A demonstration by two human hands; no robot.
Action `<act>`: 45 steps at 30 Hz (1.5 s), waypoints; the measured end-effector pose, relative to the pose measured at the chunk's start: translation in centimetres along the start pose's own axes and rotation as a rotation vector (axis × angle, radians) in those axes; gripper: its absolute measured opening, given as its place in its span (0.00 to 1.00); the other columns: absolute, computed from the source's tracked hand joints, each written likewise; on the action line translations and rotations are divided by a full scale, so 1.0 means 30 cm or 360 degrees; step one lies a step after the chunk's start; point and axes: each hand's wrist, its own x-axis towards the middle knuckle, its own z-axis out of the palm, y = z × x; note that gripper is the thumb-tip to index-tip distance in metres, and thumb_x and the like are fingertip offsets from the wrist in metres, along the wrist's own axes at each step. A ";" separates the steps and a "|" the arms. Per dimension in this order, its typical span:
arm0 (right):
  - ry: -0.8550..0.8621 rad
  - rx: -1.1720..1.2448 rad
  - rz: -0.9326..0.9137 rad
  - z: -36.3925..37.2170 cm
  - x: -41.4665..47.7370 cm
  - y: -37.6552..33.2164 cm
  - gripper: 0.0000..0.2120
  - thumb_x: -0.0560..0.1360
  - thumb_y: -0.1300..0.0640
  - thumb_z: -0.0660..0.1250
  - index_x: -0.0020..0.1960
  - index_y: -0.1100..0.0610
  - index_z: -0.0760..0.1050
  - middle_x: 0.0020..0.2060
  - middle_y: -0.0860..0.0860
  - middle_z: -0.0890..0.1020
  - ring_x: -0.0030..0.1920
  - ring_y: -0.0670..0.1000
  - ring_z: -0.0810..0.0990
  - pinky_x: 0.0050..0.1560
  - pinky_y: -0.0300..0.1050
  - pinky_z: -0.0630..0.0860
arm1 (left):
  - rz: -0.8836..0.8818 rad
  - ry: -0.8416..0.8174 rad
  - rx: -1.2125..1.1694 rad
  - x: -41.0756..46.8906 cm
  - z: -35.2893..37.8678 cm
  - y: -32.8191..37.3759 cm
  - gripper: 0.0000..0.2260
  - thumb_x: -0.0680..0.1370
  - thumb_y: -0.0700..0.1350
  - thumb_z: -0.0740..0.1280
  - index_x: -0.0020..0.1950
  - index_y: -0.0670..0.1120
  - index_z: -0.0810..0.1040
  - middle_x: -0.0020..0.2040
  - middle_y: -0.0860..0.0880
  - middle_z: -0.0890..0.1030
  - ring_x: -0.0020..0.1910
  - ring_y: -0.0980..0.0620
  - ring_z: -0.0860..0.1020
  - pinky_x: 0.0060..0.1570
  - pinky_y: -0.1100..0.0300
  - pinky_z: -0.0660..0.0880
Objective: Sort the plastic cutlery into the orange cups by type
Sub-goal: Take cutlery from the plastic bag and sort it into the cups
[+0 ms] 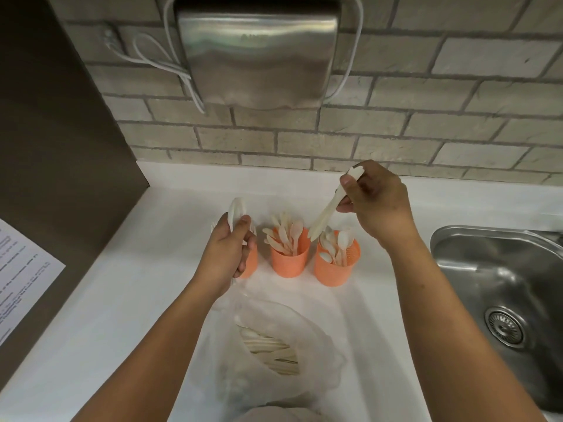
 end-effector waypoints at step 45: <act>-0.0620 -0.0669 -0.0267 0.217 -0.039 0.171 0.04 0.78 0.55 0.69 0.51 0.55 0.81 0.42 0.51 0.81 0.45 0.52 0.79 0.49 0.47 0.76 | -0.0025 0.0056 0.0116 0.064 0.010 0.022 0.10 0.82 0.46 0.67 0.46 0.43 0.70 0.35 0.43 0.64 0.25 0.50 0.60 0.25 0.61 0.57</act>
